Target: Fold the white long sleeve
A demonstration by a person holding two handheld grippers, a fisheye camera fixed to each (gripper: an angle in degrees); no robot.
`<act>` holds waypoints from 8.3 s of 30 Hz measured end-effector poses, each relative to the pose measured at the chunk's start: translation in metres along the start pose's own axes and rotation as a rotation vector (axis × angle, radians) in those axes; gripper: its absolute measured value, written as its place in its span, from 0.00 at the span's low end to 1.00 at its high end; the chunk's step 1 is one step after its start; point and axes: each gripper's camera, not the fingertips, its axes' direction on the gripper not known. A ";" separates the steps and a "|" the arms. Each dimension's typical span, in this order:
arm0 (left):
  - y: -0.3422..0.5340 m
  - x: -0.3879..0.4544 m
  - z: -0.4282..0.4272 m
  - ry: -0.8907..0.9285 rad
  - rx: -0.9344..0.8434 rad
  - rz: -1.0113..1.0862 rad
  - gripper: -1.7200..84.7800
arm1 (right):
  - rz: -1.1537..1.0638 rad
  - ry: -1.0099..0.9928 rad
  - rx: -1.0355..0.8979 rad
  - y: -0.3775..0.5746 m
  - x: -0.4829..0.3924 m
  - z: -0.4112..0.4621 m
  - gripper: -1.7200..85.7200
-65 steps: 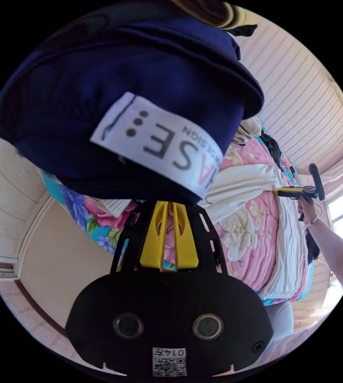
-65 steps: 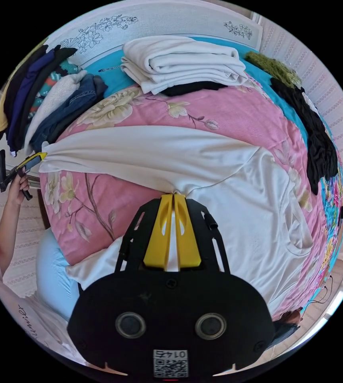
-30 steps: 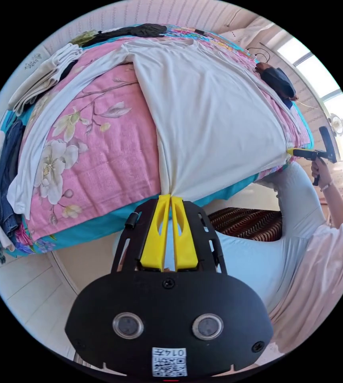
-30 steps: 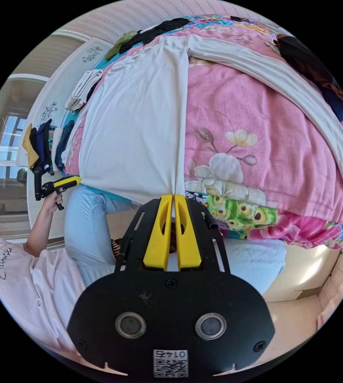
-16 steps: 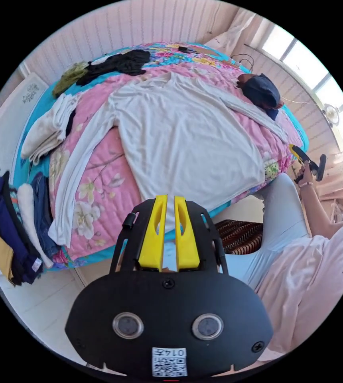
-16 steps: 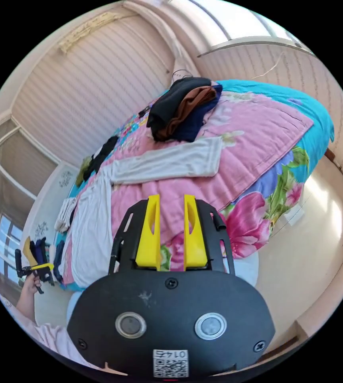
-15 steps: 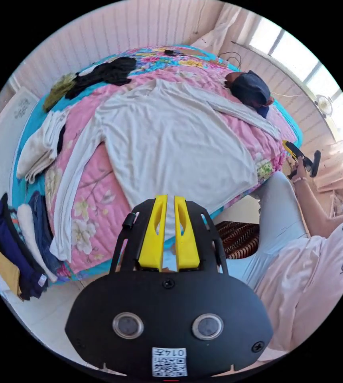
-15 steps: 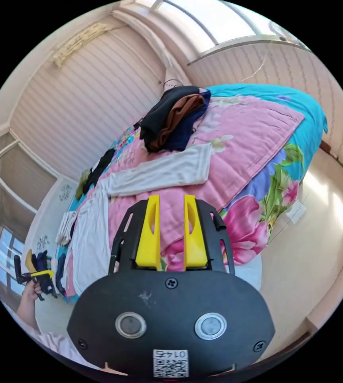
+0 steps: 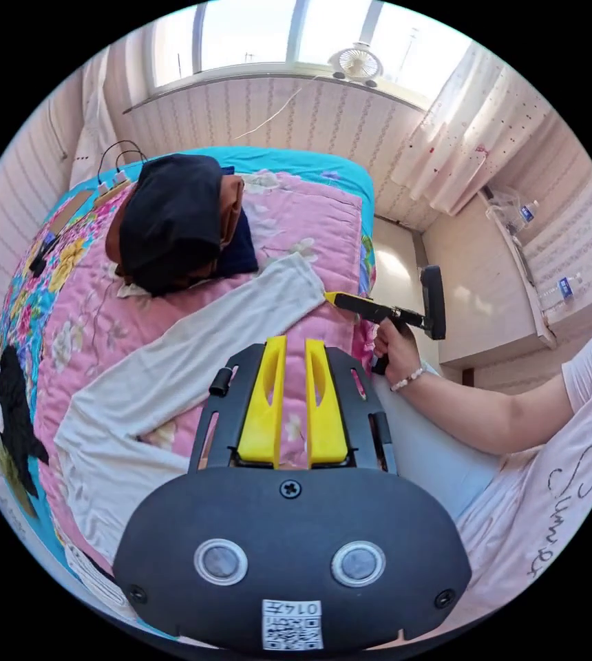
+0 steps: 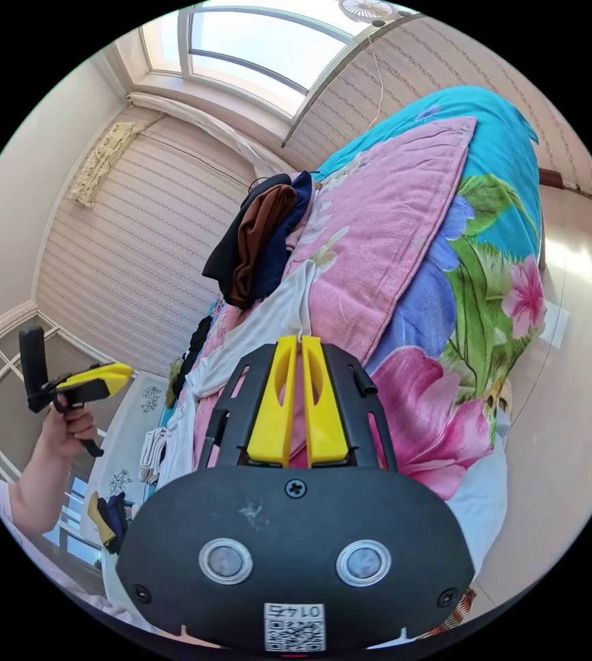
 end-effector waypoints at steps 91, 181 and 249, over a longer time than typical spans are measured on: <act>0.483 -0.468 0.005 -0.053 0.226 -0.916 0.07 | -0.809 -0.253 -0.899 0.286 -0.245 0.593 0.03; 1.041 0.104 -0.209 -0.437 1.110 -1.066 0.01 | -1.308 -0.536 -0.936 0.763 -0.494 0.575 0.03; 0.715 -0.343 -0.129 -0.229 0.440 -1.033 0.08 | -0.950 -0.019 -0.826 0.202 -0.343 0.557 0.11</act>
